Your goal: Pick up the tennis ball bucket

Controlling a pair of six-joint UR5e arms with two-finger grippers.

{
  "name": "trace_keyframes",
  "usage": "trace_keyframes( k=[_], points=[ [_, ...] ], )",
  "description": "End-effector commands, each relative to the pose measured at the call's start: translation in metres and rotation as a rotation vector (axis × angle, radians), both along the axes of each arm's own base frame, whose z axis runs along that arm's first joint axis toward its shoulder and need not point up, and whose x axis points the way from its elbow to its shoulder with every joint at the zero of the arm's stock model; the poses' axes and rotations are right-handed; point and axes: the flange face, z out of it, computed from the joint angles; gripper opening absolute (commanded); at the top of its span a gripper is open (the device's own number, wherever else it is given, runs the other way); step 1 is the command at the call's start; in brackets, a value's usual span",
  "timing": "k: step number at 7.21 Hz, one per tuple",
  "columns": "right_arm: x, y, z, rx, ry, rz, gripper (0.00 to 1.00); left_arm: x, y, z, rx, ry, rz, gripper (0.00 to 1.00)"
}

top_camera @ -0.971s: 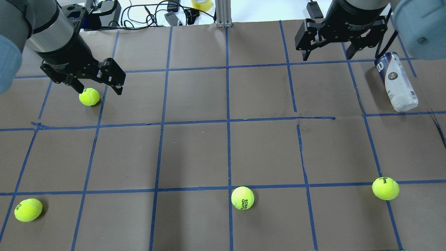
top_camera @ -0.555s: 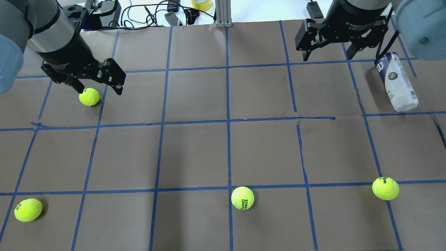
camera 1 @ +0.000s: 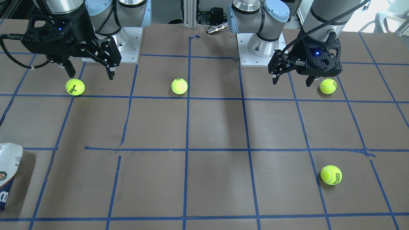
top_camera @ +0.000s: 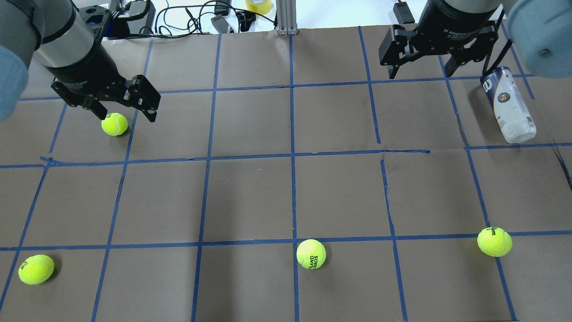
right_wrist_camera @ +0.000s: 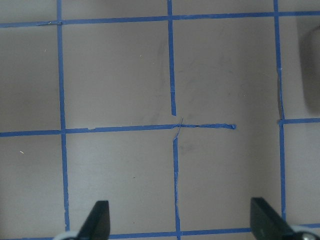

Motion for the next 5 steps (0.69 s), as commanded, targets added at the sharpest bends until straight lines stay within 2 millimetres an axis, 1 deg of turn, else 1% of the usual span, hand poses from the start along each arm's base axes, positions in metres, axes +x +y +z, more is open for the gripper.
trace_keyframes(
  k=[1, 2, 3, 4, 5],
  points=[
    [-0.006, -0.007, 0.001, -0.005, -0.006, -0.012, 1.0, 0.0, -0.002, -0.002, 0.0, 0.004, -0.001, 1.0],
    [-0.025, -0.018, 0.002, -0.01, 0.003, -0.05, 1.0, 0.0, -0.001, -0.001, -0.001, 0.001, -0.001, 1.0],
    [-0.069, -0.029, 0.015, -0.035, -0.008, -0.136, 1.0, 0.0, -0.002, -0.002, 0.0, 0.003, -0.001, 1.0],
    [-0.115, -0.036, 0.026, -0.057, -0.013, -0.236, 1.0, 0.0, -0.001, -0.001, 0.0, 0.001, 0.005, 1.0],
    [-0.162, -0.05, 0.005, -0.016, -0.005, -0.302, 1.0, 0.0, -0.001, -0.001, 0.0, 0.0, 0.009, 1.0]
  ],
)
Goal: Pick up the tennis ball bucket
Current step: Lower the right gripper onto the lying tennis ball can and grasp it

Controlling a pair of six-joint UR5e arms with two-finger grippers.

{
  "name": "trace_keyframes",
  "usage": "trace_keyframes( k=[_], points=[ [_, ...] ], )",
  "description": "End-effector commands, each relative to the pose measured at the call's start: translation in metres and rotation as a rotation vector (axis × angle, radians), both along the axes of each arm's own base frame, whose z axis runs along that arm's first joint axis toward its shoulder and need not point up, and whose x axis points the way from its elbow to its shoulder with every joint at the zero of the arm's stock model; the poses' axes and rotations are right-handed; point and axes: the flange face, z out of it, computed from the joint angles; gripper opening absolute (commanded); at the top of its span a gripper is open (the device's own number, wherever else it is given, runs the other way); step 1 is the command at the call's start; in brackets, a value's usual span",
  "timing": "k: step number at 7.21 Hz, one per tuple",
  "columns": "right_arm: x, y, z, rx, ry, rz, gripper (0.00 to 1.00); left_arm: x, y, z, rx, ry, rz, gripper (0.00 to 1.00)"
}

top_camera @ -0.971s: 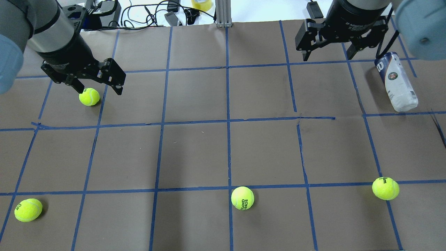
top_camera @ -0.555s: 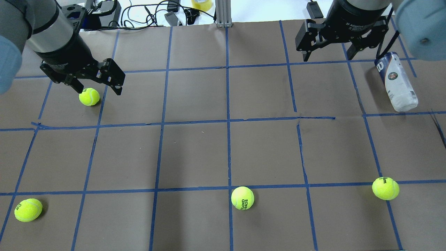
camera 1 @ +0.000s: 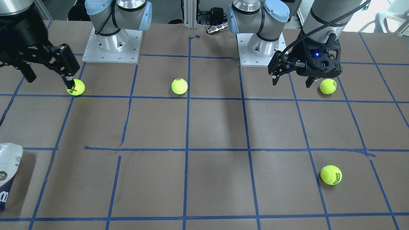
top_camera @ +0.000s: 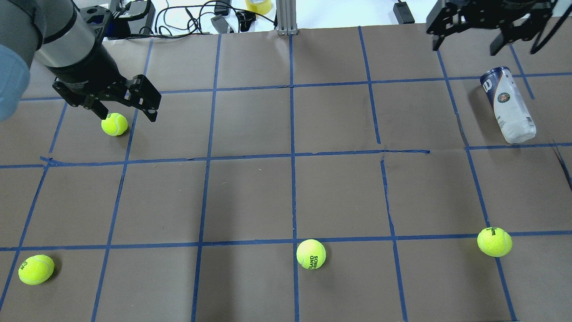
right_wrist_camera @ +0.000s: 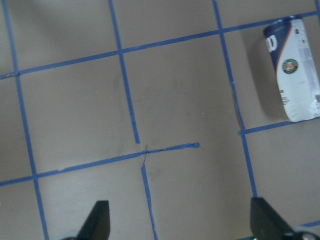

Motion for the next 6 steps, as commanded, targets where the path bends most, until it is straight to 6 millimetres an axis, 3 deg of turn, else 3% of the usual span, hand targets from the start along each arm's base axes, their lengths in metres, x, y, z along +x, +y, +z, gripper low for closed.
trace_keyframes(
  k=[1, 2, 3, 4, 5, 6],
  points=[
    [-0.102, -0.035, -0.047, 0.085, 0.009, -0.028, 1.0, 0.0, 0.0, 0.0, -0.002, -0.002, 0.007, 1.0],
    [-0.13, -0.045, -0.069, 0.121, 0.027, 0.143, 1.0, 0.0, 0.0, 0.0, -0.002, -0.002, 0.007, 1.0],
    [-0.158, -0.059, -0.1, 0.146, 0.015, 0.126, 1.0, 0.0, 0.0, 0.0, -0.002, -0.002, 0.007, 1.0],
    [-0.197, -0.078, -0.15, 0.158, 0.008, 0.132, 1.0, 0.0, 0.0, 0.0, 0.0, -0.003, 0.007, 1.0],
    [-0.231, -0.091, -0.193, 0.163, 0.024, 0.256, 1.0, 0.0, 0.001, -0.003, 0.004, -0.001, 0.007, 1.0],
    [-0.248, -0.105, -0.231, 0.166, 0.029, 0.298, 1.0, -0.001, 0.001, -0.003, 0.004, 0.0, 0.007, 1.0]
  ],
)
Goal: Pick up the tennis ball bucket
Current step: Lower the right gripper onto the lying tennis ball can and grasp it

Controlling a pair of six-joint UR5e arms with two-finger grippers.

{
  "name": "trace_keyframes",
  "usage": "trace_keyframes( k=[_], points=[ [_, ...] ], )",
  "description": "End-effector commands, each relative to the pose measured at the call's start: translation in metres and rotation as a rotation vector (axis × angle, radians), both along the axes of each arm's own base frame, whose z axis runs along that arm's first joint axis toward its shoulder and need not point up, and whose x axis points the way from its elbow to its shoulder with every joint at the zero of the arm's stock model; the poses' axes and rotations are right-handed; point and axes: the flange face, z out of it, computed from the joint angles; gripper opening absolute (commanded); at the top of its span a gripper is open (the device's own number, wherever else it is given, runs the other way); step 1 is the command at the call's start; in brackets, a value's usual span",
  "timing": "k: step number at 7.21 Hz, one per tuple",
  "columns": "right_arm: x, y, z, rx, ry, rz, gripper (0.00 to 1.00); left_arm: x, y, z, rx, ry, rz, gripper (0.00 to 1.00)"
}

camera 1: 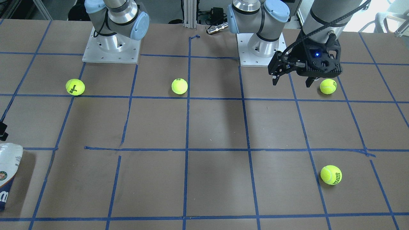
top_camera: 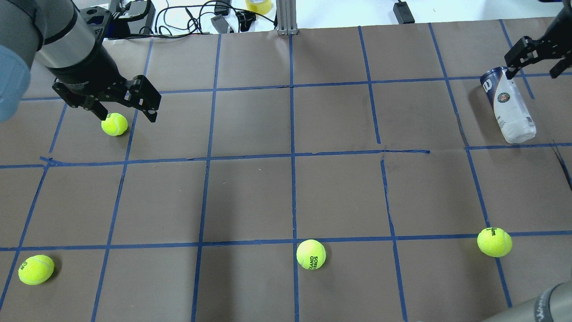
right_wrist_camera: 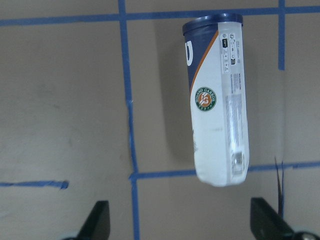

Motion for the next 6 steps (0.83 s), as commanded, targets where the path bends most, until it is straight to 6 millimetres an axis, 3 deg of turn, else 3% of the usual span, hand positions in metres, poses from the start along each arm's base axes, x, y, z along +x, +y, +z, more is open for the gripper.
trace_keyframes(
  k=[1, 2, 6],
  points=[
    [-0.047, -0.026, -0.083, -0.004, 0.012, 0.106, 1.0, -0.001, 0.0, -0.001, -0.002, 0.0, -0.003, 1.0],
    [-0.057, -0.036, -0.114, -0.01, 0.019, 0.144, 1.0, 0.0, 0.0, 0.0, -0.003, 0.0, -0.002, 1.0],
    [-0.062, -0.047, -0.162, 0.005, 0.006, 0.16, 1.0, 0.0, 0.0, -0.001, -0.003, 0.0, -0.002, 1.0]
  ],
)
